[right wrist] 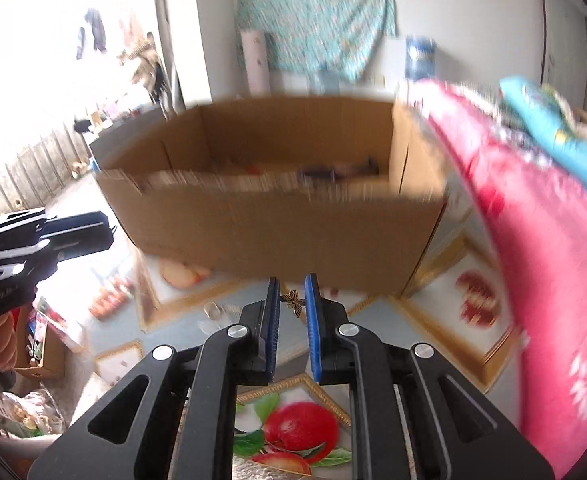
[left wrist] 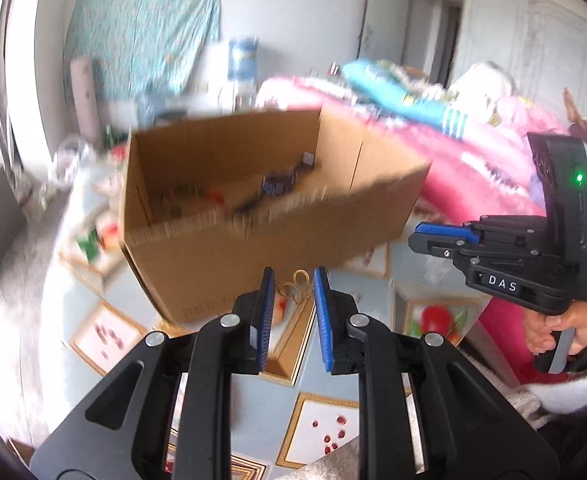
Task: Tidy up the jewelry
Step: 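Carry the gold knot charm over the box and open the left gripper, then withdraw the left gripper from the box back over the table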
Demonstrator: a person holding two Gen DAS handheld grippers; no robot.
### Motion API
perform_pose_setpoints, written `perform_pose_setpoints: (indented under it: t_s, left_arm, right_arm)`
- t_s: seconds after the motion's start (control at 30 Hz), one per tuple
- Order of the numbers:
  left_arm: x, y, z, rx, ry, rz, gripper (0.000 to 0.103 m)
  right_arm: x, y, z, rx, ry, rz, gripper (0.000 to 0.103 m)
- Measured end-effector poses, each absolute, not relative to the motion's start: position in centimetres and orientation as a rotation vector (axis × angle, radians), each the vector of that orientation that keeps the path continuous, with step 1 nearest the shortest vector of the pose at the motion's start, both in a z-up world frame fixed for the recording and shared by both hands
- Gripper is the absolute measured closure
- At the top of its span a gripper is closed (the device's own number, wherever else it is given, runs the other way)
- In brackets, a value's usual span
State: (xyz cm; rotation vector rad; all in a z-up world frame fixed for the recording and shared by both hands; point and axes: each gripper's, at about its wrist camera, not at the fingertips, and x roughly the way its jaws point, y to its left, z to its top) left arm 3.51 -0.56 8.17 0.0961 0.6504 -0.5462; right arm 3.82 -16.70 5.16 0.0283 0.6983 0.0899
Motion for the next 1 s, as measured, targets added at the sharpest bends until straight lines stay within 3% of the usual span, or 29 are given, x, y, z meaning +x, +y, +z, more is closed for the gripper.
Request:
perform_pose_setpoints:
  t_s: [0.17,0.3,0.6,0.77,1.0]
  left_arm:
    - [4.2,-0.3,12.1,0.088,0.563,-0.578,0.084]
    - [7.7,-1.3,13.4,0.068,0.603,-0.632,0.084]
    - [19.5,-2.9,8.7,-0.025,0.979,-0.586,0.084]
    - [21.8,-3.1,6.9,-0.033,1.071,-0.544,0.084]
    - [22.7,-2.8,6.4,-0.081,1.112,-0.513,0.084]
  right_arm:
    - [4.1,-16.7,10.3,-0.015,0.565,0.146,0.090]
    - [9.2,-17.7,12.5,0.068,0.632,0.287,0.090]
    - [24.0,-18.6,7.1,0.264,1.116,0.389,0.090]
    - [26.5,-18.3,4.5,0.275,1.234,0.357,0.090]
    - [26.9,-18.5,3.9,0.275,1.247,0.350,0.090]
